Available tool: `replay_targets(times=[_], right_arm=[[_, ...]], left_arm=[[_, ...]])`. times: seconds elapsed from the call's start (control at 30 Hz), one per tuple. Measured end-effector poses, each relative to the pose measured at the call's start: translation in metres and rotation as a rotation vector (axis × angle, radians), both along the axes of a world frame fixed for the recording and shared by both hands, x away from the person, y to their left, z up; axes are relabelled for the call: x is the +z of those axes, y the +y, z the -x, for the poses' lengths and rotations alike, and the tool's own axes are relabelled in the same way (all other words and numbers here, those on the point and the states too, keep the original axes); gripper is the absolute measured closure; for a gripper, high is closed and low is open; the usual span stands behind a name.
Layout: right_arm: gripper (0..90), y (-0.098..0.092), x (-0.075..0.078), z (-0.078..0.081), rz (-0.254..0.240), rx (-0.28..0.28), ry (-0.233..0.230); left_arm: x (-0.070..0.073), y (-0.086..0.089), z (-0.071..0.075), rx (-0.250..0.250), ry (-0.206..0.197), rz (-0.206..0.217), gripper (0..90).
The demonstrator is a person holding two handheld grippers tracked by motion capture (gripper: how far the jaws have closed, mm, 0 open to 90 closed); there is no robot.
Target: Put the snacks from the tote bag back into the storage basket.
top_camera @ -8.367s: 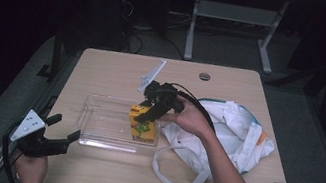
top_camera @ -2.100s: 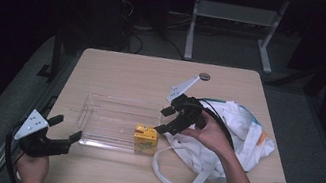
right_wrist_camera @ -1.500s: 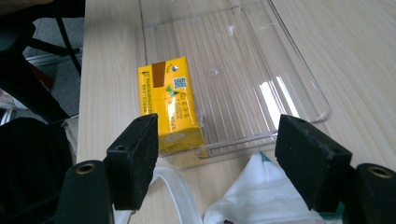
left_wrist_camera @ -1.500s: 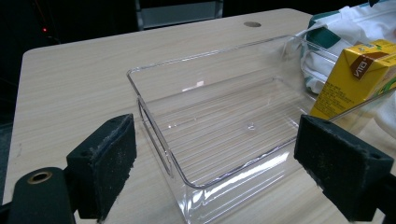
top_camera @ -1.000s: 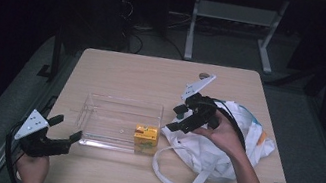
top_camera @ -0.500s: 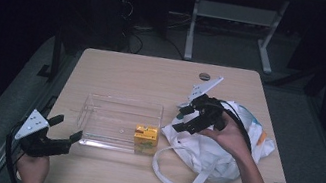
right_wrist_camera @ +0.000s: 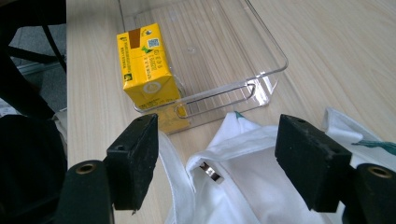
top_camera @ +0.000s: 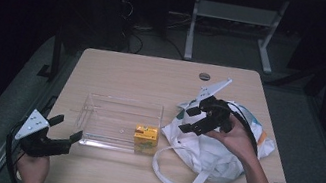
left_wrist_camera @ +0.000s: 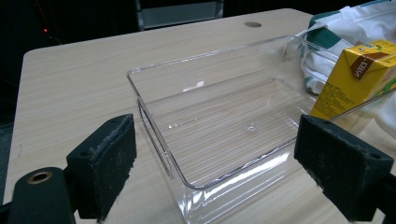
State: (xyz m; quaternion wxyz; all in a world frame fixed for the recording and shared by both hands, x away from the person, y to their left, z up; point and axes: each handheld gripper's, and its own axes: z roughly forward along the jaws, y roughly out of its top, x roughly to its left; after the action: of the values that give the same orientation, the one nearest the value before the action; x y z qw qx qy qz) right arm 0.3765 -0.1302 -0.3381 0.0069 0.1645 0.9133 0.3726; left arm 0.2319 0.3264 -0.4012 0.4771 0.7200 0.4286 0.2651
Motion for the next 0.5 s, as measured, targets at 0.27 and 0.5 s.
replay_targets(times=[0.27, 0.5], right_arm=[[29.8, -0.009, -0.002, 0.004, -0.006, -0.015, 0.008], [29.9, -0.021, -0.006, 0.008, -0.006, -0.038, 0.015]], left_arm=[[0.0, 0.0, 0.0, -0.002, -0.001, -0.004, 12.6], [0.0, 0.0, 0.0, 0.0, 0.0, -0.002, 12.6]])
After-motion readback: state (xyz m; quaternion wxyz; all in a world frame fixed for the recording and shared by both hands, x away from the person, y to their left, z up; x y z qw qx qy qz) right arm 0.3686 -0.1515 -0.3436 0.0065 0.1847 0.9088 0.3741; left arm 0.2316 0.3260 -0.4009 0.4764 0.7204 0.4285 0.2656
